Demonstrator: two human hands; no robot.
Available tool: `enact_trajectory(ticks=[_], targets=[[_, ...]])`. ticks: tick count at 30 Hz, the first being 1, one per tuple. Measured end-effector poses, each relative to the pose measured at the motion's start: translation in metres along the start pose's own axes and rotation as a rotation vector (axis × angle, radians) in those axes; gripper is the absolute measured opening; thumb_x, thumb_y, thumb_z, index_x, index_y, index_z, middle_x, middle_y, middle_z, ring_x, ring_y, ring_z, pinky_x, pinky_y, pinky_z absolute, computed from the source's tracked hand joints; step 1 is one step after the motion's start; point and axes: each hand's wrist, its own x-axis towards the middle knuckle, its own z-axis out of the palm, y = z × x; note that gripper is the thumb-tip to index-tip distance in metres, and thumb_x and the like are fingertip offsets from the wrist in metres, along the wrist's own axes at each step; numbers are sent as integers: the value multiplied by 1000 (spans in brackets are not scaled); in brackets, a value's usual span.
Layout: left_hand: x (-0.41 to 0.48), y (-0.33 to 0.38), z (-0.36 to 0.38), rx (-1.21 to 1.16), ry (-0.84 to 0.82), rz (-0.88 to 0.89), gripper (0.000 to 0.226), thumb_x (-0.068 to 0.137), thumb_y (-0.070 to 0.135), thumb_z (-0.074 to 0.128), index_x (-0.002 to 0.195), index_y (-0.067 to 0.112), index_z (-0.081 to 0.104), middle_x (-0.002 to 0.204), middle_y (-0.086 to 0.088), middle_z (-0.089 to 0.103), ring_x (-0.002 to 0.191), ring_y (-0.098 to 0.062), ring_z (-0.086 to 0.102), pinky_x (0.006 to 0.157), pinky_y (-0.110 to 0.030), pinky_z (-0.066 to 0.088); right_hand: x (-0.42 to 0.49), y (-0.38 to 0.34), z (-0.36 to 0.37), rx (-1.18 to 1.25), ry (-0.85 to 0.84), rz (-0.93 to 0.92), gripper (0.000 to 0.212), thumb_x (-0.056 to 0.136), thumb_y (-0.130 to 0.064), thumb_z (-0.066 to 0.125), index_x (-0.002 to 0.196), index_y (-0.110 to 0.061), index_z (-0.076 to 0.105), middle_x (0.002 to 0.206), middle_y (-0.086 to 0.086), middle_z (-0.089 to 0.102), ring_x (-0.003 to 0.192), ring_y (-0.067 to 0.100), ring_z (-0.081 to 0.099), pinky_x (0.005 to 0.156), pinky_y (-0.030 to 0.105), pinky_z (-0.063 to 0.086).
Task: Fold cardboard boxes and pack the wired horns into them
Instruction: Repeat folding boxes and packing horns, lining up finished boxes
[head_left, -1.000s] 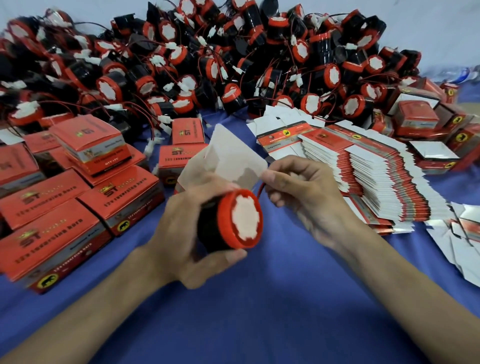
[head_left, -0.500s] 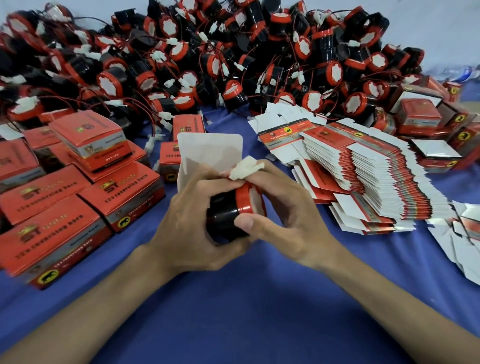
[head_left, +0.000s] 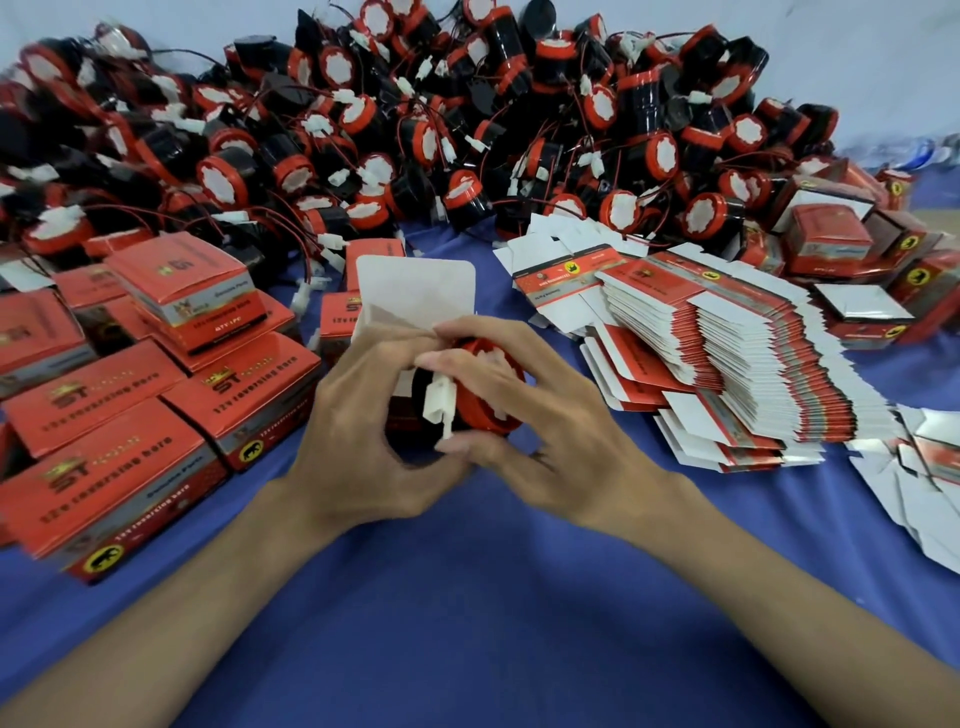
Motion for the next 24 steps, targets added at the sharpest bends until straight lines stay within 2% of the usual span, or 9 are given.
enact_trajectory(ticks=[3, 6, 10, 12, 14, 16, 19, 21, 24], targets=[[5, -3, -5, 61, 81, 11, 48, 92, 45, 44, 116, 4, 50, 121, -13, 44, 118, -22, 41, 101, -32, 32, 13, 1, -5, -33, 40, -32, 44, 90, -22, 60, 128, -3, 52, 127, 18, 52, 119, 22, 51, 96, 24, 45], [8, -10, -7, 68, 192, -125, 47, 90, 36, 41, 117, -1, 50, 127, -15, 30, 130, -14, 29, 109, -31, 25, 29, 6, -13, -36, 55, -8, 42, 91, -18, 59, 128, 1, 54, 123, 16, 53, 113, 22, 52, 95, 19, 41], [3, -18, -5, 41, 18, -372, 53, 91, 35, 44, 127, -3, 47, 141, -25, 32, 138, -26, 28, 115, -39, 27, 49, 12, -21, 29, 2, 71, 34, 93, -16, 60, 126, -4, 57, 120, 11, 56, 103, 17, 58, 86, 19, 45], [3, -21, -5, -29, -80, -448, 52, 92, 37, 44, 131, 3, 45, 143, -18, 38, 137, -26, 35, 113, -42, 31, 56, 15, -21, 9, -35, 113, 35, 95, -23, 57, 127, -8, 55, 118, -2, 54, 97, 4, 56, 83, 13, 41], [4, -22, -4, -57, -144, -463, 49, 91, 36, 44, 133, 10, 42, 136, -11, 46, 128, -22, 43, 106, -44, 38, 60, 18, -20, -42, -74, 164, 41, 96, -32, 54, 131, -11, 49, 111, -18, 50, 85, -4, 53, 77, 8, 38], [5, -22, -3, -55, -153, -467, 48, 90, 35, 44, 131, 10, 42, 129, -11, 49, 120, -19, 47, 103, -37, 40, 60, 21, -18, -97, -92, 179, 43, 96, -37, 53, 132, -13, 46, 107, -19, 52, 80, -2, 52, 72, 13, 43], [3, -26, -2, -32, -135, -476, 46, 84, 37, 48, 119, 7, 43, 122, -10, 47, 111, -13, 45, 95, -15, 37, 60, 24, -18, -257, -113, 151, 46, 94, -43, 54, 130, -15, 50, 117, -6, 56, 84, 3, 52, 70, 34, 50], [2, -29, 0, -39, -149, -473, 43, 82, 40, 54, 111, 12, 40, 124, -5, 42, 112, -10, 44, 93, -12, 37, 62, 25, -19, -370, -162, 130, 48, 93, -48, 55, 128, -16, 52, 123, -1, 53, 86, 13, 58, 65, 35, 52], [4, -34, 5, -86, -183, -424, 48, 82, 38, 70, 106, 11, 38, 127, 9, 35, 118, 7, 40, 92, -9, 38, 63, 26, -24, -469, -228, 152, 48, 90, -51, 57, 125, -18, 53, 122, 7, 46, 71, 20, 54, 54, 28, 46]])
